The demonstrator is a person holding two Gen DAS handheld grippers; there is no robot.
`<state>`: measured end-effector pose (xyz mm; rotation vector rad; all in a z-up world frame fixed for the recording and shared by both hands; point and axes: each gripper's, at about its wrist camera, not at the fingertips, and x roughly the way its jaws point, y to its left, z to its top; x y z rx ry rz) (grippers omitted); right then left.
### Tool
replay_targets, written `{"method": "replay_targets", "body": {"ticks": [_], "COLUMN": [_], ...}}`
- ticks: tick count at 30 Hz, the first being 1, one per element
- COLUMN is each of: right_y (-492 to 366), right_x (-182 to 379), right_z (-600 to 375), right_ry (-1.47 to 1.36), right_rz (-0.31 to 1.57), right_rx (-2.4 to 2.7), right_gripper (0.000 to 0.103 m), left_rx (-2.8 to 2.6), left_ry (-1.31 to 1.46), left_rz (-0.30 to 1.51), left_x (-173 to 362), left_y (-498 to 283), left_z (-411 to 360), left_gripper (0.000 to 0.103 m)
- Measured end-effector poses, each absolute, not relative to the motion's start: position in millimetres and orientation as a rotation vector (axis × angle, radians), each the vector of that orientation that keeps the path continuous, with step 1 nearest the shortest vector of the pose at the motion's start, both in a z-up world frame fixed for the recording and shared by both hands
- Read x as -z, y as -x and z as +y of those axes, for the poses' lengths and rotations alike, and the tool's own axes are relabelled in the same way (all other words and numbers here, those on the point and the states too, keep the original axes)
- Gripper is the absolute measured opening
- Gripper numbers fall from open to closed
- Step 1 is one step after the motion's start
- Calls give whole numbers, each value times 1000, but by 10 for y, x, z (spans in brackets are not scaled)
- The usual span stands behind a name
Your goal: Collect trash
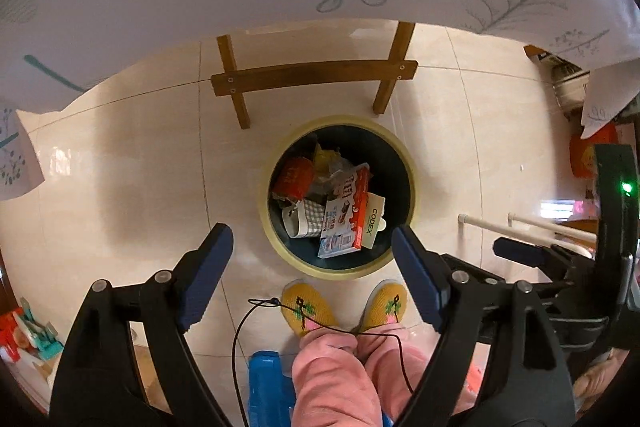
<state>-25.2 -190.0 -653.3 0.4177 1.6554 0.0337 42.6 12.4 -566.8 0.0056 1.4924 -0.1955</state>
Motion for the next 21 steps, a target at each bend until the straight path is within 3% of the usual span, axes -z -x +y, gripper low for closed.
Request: {"method": "replay_targets", "body": {"ticks": [11,21], "right_y": [229,370], "right_x": [6094,5523], "right_z": [-1893,-1822], "right_ry": [-358,-325], "right_rz": [1496,1443], "right_rx": [31,13], "right_gripper": [100,100], "left_rx": [131,82], "left_ry": [15,48], "left_rz": [1456,1439], "left_x": [5514,5057], "left_y": [-360,-192], "left_z": [217,261], "left_gripper": [80,80]}}
